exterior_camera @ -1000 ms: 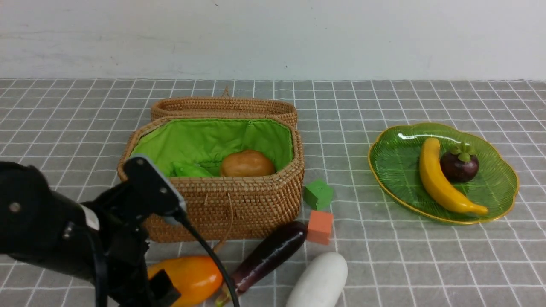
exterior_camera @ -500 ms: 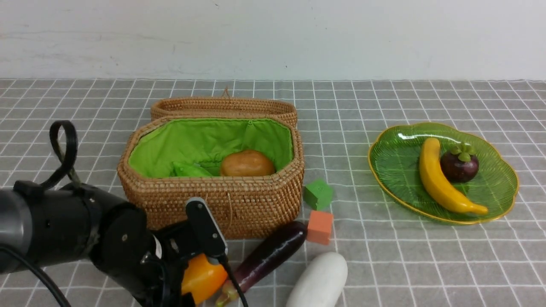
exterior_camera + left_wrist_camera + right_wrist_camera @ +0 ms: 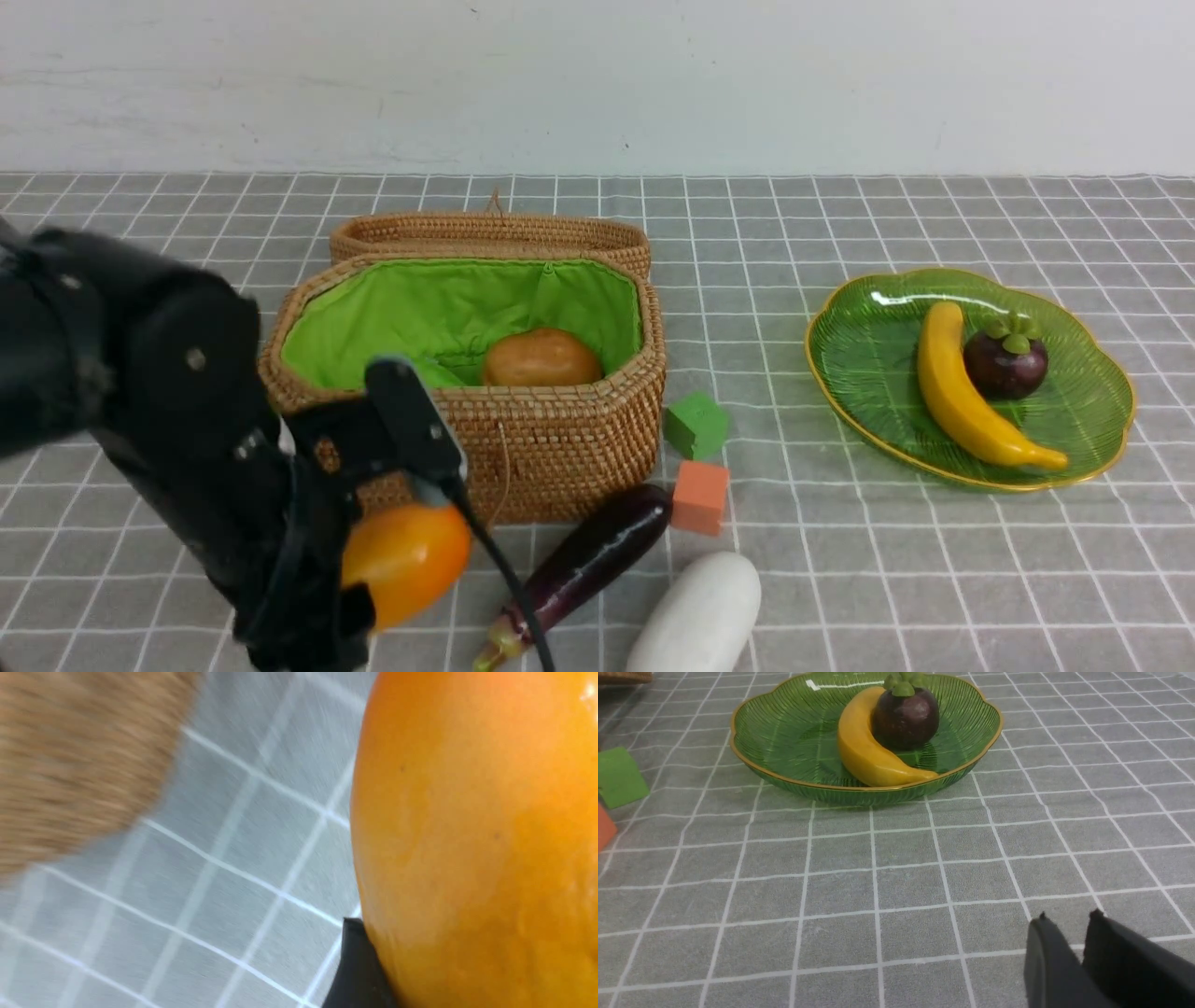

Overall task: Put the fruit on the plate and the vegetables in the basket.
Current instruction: Grab the mango with your left arm and place it on the right plate

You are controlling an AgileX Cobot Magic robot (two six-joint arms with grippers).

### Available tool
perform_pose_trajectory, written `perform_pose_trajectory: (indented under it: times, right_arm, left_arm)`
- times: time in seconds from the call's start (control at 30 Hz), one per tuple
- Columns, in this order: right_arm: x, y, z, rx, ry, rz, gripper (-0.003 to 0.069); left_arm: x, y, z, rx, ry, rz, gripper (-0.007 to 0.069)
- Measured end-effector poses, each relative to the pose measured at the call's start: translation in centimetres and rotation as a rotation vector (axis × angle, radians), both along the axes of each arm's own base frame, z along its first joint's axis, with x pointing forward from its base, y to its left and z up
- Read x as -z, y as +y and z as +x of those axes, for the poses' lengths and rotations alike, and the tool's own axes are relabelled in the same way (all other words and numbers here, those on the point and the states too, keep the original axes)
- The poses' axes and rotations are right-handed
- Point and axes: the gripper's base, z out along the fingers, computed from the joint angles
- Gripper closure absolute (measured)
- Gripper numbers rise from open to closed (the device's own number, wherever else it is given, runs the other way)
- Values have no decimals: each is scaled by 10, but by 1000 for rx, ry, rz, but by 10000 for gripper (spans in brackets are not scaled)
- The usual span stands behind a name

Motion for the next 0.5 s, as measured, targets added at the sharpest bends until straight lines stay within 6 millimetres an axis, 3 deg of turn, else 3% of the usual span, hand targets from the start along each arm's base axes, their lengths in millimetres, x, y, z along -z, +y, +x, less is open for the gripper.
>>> perform_pose_trajectory:
  times: [0.07,0.1,0.13,0.27,0.37,0.4,0.47,0.5]
  right_arm:
    - [0,0,0,0,0,0,527]
    - [0,0,0,0,0,0,524]
    - [0,0,0,0,0,0,524]
    - [0,0,0,0,1,0,521]
    - [0,0,0,0,1,0,520]
    - [0,0,0,0,1,0,520]
    - [0,0,0,0,1,0,519]
    - [0,0,0,0,1,0,518]
  left_arm:
    - [-12,-3,1,-7,-31,-43,131]
    - [-34,-11,6,-19,-92,-147,131]
    - [-37,-12,6,-19,-99,-160,131]
    - [-85,-45,32,10,-289,-498,131]
    - [-94,-63,49,68,-358,-564,131]
    - [-103,-83,66,137,-418,-603,131]
    - [-104,-97,80,169,-433,-621,131]
    - [-103,-117,97,187,-435,-649,131]
